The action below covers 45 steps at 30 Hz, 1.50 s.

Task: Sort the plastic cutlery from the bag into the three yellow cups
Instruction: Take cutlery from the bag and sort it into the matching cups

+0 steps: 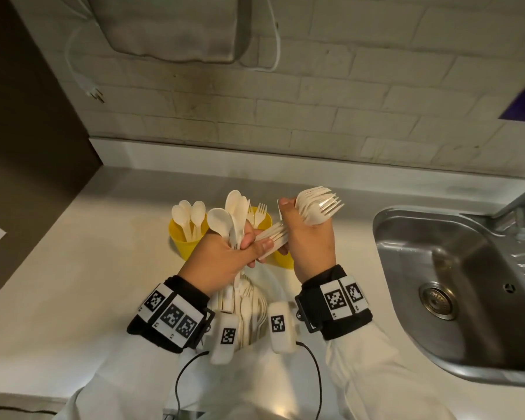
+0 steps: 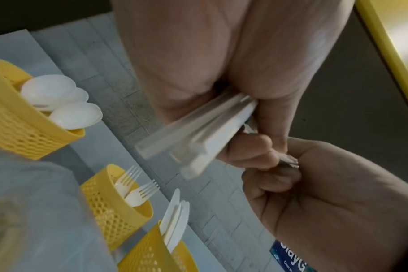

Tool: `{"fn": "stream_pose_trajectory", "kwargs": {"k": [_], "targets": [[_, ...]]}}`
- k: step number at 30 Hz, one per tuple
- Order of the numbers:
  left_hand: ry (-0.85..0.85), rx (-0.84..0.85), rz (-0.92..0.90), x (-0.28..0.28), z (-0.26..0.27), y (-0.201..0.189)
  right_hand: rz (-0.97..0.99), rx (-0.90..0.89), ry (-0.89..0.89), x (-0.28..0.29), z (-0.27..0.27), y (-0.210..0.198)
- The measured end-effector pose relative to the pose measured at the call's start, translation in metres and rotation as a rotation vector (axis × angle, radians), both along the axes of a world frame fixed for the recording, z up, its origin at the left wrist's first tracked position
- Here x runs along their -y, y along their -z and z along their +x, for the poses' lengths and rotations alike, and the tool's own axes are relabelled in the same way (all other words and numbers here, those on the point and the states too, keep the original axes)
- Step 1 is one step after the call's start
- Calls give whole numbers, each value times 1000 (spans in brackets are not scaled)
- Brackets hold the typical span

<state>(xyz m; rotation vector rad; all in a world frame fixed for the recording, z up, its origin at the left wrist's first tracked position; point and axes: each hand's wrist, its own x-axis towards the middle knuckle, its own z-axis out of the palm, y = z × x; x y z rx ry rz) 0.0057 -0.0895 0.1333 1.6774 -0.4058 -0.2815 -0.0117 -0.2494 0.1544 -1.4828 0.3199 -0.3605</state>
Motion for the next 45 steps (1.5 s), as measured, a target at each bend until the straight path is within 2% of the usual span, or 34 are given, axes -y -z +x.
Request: {"fn": "stream_pose_trajectory", "kwargs": {"k": [5,8,10,13,20,24,25,36,41,45], "targets": [[-29,-56,-45,1,0,6,51,-7,-167,12,-5,2],[-83,-82,-75,1,1,3,120,-22,-94,17,-2,4],[-176,-72,-54,-4,2,0,149,-39,-7,23,3,4],[-278,-68,-52,-16,6,1,72,-65,39,31,15,5],[-342,-136,-94,-27,4,-1,-417,-116,-23,14,68,27],[-355,-138,-114,-28,2,-2,-924,-185,-147,-8,91,38],[-351,-138,-120,-28,2,-1,-963,-196,-146,-12,94,39],[-247,-213,-167,-35,0,-9,-988,-456,-318,-32,107,57],[-183,-218,-192,-39,2,-12,-981,-328,-285,-31,89,46],[-124,-225,-235,-37,0,-14,-902,-93,-151,-31,63,24]]}}
